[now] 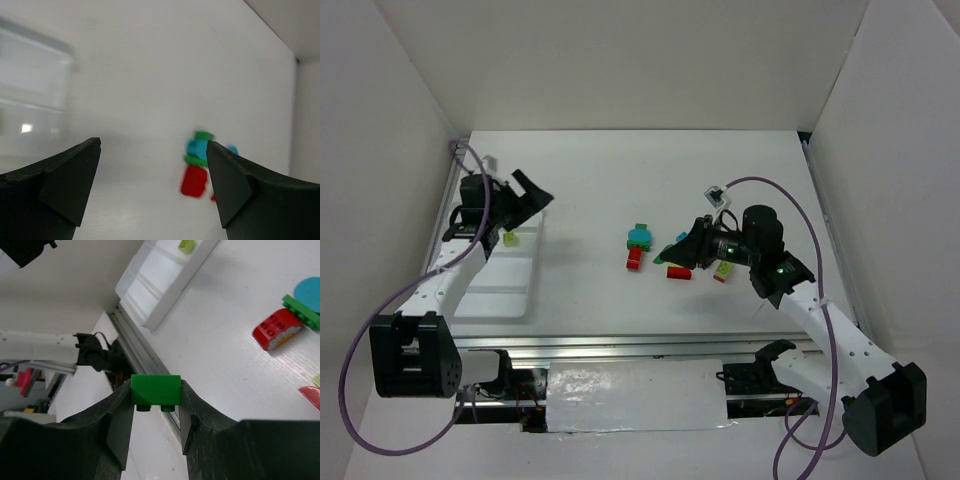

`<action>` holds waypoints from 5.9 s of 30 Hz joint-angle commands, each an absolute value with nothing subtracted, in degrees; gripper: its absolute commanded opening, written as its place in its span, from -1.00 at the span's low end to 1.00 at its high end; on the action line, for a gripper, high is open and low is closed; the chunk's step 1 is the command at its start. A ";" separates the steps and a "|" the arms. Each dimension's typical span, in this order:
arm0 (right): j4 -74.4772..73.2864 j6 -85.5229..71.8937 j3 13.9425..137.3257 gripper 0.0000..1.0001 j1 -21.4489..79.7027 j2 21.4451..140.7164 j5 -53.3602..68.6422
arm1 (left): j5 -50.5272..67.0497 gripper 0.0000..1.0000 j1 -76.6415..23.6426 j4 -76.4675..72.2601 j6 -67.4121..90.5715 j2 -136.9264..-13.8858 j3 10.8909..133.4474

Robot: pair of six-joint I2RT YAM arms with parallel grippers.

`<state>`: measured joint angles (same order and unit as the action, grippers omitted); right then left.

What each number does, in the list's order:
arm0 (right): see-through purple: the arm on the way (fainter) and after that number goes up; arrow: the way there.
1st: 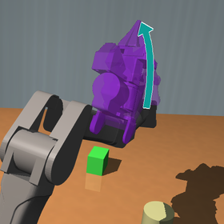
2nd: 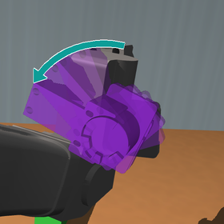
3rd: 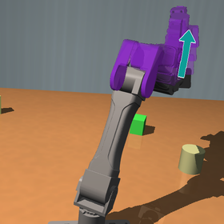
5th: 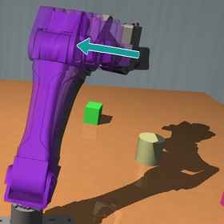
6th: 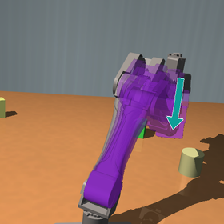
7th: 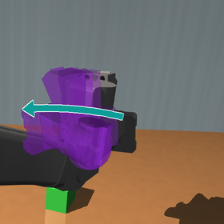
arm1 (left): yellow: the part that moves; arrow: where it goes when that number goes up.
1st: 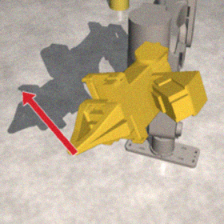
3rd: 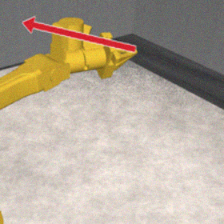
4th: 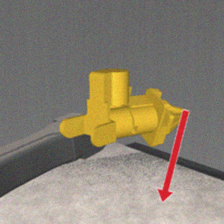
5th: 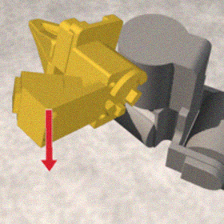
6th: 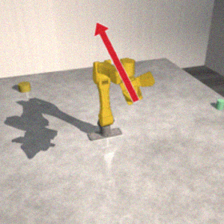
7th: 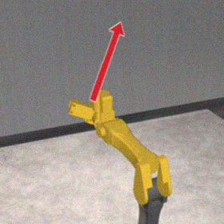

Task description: Sort the legos into containers by color

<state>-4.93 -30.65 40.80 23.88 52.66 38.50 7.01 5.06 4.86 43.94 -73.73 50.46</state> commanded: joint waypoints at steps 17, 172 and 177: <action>8.78 -38.76 42.80 -0.99 24.26 45.09 54.22 | 57.39 0.99 -39.37 -24.60 34.19 -69.34 54.32; -8.79 -7.92 62.15 -1.00 45.33 76.74 12.47 | 45.04 0.99 -4.48 13.21 43.23 -59.32 53.80; -14.22 -1.33 62.31 -1.00 49.66 72.60 14.23 | 49.30 0.99 -7.47 9.67 46.58 -60.65 52.91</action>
<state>-13.52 -7.57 61.91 48.25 73.78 9.41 40.88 -5.93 15.73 42.41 -60.73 53.04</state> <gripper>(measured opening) 0.717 0.994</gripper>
